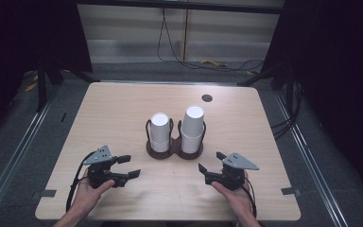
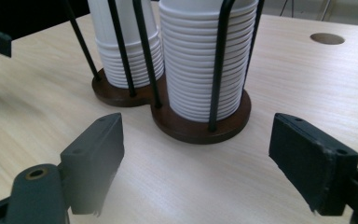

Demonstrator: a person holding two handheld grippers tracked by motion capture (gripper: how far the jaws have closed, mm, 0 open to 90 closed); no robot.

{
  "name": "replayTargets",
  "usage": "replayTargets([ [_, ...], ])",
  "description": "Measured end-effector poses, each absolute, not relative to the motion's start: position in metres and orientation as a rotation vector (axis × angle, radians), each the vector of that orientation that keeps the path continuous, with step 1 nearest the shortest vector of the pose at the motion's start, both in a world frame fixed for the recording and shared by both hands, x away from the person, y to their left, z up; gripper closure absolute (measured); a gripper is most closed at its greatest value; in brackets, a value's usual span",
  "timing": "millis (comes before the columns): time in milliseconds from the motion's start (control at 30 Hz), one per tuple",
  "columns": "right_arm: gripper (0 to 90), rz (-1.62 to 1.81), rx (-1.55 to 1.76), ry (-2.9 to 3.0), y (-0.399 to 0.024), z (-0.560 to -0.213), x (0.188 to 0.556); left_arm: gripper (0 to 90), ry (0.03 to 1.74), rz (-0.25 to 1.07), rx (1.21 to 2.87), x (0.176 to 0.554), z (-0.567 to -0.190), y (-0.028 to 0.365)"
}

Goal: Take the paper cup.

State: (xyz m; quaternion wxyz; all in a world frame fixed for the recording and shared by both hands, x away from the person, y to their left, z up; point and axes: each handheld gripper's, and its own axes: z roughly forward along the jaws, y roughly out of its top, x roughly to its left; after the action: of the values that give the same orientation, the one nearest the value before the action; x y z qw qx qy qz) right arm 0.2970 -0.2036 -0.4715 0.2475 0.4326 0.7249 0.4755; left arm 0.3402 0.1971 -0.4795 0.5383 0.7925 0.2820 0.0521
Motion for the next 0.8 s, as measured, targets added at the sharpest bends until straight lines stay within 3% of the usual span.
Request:
replayTargets([
  [400,17.6,1.3,1.178,2.057,-0.201,-0.475,0.299,20.6,0.63,0.089,1.923,0.347,-0.477,0.188],
  [500,23.0,1.297,1.173,2.095,-0.2,-0.475,0.3,18.4,0.636,0.128,1.923,0.349,-0.473,0.187],
  [800,19.9,1.312,1.161,2.09,-0.198,-0.47,0.297,17.5,0.581,0.172,1.906,0.349,-0.45,0.178],
])
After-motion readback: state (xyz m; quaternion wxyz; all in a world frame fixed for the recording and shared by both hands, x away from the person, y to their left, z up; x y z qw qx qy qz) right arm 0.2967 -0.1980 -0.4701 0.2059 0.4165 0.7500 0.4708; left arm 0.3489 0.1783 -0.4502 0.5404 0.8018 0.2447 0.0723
